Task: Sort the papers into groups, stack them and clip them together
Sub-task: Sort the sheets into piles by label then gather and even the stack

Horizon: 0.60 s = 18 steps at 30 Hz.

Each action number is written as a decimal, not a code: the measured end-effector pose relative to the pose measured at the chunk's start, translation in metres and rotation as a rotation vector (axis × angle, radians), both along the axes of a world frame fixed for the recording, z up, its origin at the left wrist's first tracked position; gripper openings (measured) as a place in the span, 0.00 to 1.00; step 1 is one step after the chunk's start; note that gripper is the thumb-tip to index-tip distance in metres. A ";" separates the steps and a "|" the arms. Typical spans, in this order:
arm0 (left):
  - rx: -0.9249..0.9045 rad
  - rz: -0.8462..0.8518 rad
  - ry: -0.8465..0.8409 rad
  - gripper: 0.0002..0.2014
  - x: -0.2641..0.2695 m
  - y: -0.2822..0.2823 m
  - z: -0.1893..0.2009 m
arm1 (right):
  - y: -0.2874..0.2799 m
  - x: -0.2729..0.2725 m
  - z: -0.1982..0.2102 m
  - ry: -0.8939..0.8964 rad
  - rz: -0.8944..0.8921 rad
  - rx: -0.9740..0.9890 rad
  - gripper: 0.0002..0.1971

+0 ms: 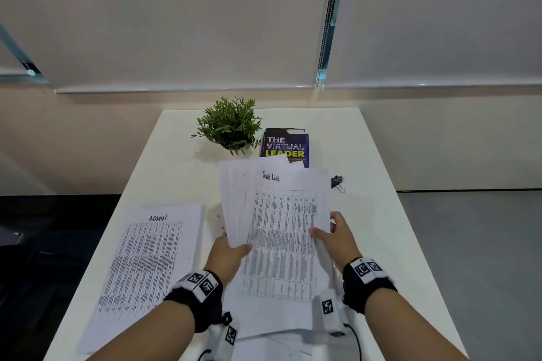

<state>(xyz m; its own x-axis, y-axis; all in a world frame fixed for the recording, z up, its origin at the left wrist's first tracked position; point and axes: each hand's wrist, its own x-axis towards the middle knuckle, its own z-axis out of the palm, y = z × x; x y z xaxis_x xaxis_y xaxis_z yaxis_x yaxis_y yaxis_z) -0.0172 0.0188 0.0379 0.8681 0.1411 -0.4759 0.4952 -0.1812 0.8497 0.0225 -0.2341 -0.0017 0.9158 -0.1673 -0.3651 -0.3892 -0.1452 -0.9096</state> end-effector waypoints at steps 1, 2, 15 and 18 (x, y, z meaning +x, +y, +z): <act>0.003 0.019 0.011 0.16 0.001 0.005 -0.002 | -0.002 0.001 -0.005 0.025 -0.006 -0.026 0.16; 0.009 0.042 0.013 0.17 0.001 0.010 -0.004 | -0.004 0.000 -0.010 0.049 -0.022 -0.053 0.14; 0.148 0.399 0.024 0.22 0.001 0.078 -0.005 | -0.027 -0.020 -0.073 0.467 -0.126 -0.517 0.30; 0.152 0.416 0.016 0.21 -0.001 0.084 -0.004 | -0.030 -0.026 -0.073 0.365 -0.083 -0.510 0.14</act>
<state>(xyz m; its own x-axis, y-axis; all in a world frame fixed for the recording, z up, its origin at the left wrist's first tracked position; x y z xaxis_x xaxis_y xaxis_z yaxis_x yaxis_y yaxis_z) -0.0179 0.1026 0.0338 0.7153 0.5468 -0.4352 0.5652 -0.0862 0.8205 -0.0037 -0.2638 -0.0751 0.7237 -0.4684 -0.5068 -0.6900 -0.4816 -0.5403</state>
